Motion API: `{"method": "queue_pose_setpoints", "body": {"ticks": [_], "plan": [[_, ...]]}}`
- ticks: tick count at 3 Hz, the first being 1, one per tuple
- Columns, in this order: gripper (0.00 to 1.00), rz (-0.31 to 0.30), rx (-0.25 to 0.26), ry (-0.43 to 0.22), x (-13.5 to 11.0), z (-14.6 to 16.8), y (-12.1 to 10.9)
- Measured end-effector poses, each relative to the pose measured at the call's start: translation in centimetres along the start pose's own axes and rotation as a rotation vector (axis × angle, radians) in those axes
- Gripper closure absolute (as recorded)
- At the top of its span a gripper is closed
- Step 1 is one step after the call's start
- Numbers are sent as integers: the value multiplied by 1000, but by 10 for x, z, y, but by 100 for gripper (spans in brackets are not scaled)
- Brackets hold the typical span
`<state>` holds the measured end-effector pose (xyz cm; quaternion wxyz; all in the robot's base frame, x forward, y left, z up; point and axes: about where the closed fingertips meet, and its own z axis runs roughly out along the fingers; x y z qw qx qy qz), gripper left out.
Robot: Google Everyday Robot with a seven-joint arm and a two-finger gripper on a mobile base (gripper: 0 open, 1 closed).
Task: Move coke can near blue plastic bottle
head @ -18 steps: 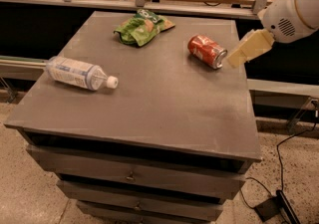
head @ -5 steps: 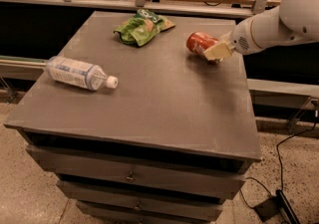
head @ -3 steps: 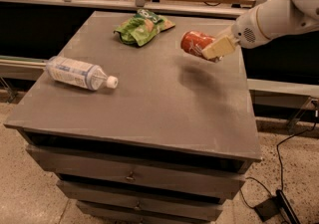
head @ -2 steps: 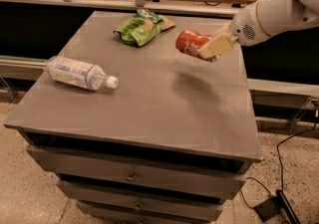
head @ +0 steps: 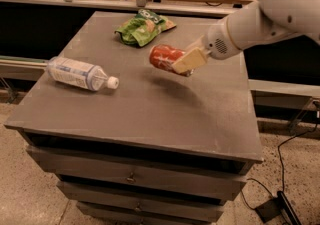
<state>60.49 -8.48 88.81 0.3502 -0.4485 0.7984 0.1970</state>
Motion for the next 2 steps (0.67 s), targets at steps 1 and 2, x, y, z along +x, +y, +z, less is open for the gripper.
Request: {"method": "queue_pose_setpoints", "body": {"ticks": [1,2], "plan": [[100,0,-2,1,0,1,1],[100,41,-34,-28,-1,1,14]]}}
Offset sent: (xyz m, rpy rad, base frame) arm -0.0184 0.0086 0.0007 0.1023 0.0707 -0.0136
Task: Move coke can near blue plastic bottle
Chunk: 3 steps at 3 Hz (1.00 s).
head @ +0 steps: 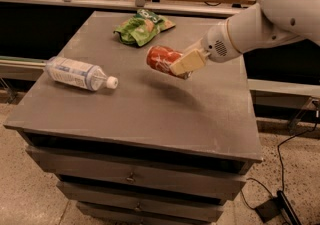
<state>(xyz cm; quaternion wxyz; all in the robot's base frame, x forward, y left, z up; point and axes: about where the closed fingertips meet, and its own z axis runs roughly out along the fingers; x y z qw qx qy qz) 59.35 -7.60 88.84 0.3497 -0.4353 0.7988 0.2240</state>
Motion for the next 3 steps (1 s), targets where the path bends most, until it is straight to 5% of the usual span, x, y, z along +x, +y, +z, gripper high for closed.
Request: {"method": "queue_pose_setpoints", "body": {"ticks": [3], "plan": [[100,44,-80,-16,-6,26,51]]}}
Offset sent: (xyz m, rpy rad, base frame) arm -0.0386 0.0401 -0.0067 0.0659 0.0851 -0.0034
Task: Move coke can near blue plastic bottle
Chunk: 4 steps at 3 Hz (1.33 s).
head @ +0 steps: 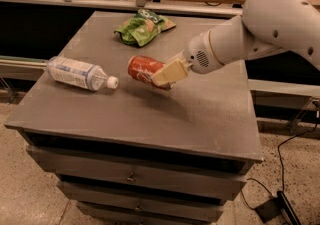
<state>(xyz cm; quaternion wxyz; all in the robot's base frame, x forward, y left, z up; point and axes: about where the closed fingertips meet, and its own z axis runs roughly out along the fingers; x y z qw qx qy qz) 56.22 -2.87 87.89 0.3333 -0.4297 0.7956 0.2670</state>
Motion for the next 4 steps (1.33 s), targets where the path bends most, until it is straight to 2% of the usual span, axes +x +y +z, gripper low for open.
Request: {"method": "queue_pose_setpoints", "body": {"ticks": [2,3,4], "plan": [[100,-1,-47,-6,-4,23,15],[98,6,-47,8,4,31,20],[75,21,-37,16,9,32,19]]}}
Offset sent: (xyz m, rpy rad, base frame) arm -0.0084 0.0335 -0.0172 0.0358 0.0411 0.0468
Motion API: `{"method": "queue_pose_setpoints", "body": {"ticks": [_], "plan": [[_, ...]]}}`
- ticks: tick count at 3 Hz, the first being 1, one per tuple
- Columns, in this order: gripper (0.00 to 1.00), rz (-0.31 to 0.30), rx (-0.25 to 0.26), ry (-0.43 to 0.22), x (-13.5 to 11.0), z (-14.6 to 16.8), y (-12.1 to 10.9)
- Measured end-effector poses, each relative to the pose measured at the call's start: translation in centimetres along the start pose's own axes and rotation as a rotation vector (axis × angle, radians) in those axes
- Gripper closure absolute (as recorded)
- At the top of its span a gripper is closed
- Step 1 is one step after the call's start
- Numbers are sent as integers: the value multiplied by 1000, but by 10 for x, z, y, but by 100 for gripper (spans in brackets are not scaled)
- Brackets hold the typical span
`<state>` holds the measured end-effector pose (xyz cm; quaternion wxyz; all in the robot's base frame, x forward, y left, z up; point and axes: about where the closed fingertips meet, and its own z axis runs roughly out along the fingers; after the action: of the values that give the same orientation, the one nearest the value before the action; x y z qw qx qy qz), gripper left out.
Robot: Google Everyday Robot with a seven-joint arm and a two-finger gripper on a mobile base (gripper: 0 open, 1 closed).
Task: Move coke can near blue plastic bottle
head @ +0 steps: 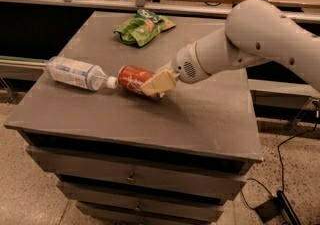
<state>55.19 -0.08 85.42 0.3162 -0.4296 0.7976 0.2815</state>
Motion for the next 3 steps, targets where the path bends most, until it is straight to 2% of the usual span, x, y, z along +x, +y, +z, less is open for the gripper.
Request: {"method": "queue_pose_setpoints", "body": {"ticks": [2,3], "plan": [[13,8,10,-10,-2,2,-1],[0,6,5,-16,-3,0,0]]}}
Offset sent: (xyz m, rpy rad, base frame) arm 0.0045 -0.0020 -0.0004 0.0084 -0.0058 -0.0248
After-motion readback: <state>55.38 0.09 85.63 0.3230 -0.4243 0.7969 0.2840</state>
